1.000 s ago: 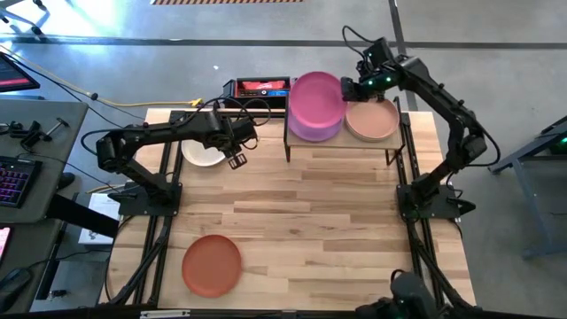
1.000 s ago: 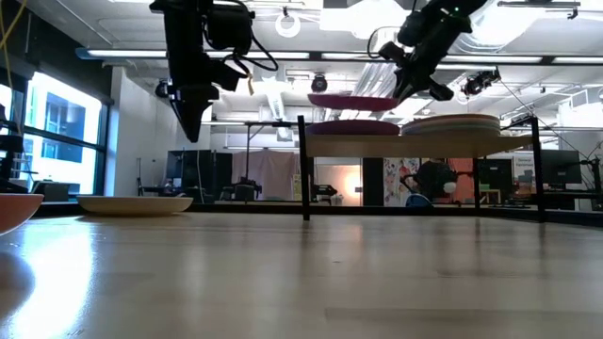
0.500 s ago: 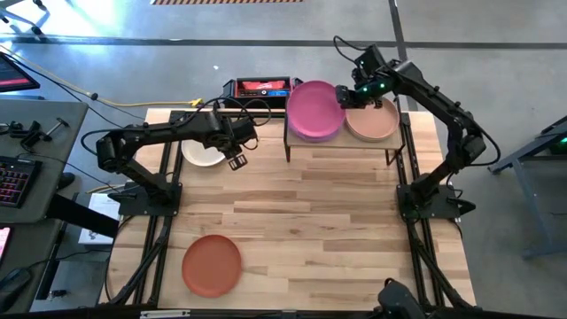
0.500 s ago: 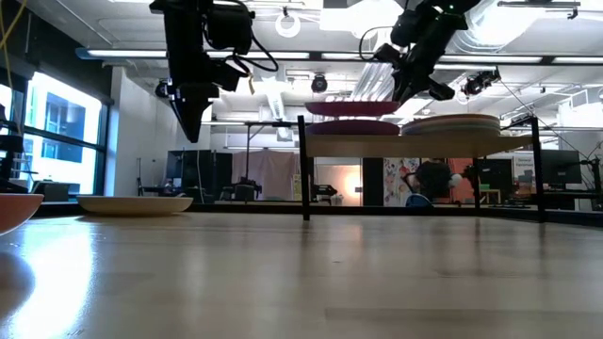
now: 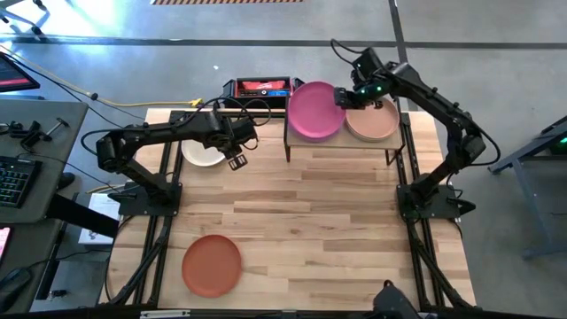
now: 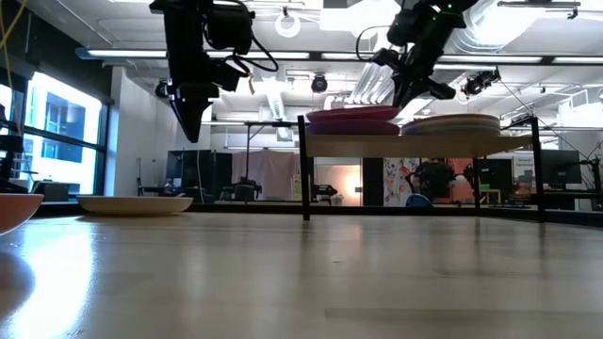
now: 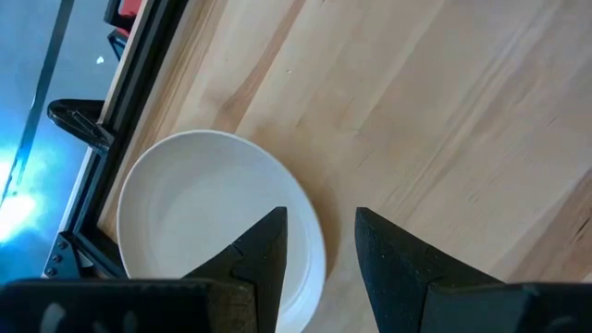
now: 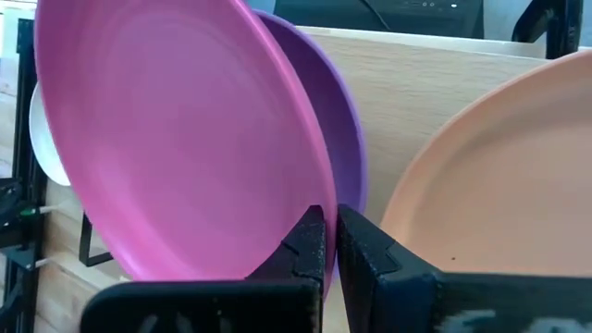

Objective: Place and stack plates onto a shelf
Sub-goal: Stack the pink plate on top of the purple stacked plates on the shelf

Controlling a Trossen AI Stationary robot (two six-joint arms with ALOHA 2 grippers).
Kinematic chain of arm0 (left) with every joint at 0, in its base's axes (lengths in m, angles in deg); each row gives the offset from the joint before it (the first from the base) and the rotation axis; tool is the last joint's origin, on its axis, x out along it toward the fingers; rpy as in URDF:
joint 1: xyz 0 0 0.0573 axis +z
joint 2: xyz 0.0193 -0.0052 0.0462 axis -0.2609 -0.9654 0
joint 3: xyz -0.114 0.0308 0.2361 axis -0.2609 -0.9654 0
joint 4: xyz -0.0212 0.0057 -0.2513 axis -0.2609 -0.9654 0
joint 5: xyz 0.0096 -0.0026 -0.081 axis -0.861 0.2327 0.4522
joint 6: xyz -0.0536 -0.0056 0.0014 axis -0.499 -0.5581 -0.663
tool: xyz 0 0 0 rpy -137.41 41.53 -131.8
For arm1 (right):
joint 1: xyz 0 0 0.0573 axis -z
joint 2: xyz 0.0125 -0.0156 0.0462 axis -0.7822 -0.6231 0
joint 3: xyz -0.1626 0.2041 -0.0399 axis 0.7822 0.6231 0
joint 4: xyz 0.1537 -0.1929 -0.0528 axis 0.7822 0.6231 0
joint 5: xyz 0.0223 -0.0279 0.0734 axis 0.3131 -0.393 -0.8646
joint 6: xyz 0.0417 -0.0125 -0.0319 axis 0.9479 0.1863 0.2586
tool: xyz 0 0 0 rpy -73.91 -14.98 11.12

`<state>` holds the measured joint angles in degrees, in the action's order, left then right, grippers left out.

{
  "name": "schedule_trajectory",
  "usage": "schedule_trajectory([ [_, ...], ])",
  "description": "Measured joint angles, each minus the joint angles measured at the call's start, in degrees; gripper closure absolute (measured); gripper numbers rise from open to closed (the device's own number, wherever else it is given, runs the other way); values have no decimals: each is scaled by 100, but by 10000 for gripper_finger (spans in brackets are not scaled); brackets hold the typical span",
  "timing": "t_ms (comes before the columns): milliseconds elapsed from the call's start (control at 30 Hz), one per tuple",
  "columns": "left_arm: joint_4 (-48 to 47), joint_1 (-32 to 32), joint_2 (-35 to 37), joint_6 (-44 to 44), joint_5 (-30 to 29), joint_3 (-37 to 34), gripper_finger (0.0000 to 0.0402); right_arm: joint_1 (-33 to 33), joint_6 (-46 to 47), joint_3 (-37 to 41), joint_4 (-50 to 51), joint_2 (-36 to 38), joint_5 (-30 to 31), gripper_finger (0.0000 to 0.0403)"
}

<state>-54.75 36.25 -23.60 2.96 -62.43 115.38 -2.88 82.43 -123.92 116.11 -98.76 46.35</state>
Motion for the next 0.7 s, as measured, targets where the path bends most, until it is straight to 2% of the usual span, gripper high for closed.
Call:
schedule_trajectory([
  [433, 13, 0, -1, -7, 46, 0, 282, -112, 100, 1, -84, -141, 44, 403],
  [700, 18, 0, 0, -55, 78, 0, 282, -103, 119, 2, -106, -310, -131, 403],
])
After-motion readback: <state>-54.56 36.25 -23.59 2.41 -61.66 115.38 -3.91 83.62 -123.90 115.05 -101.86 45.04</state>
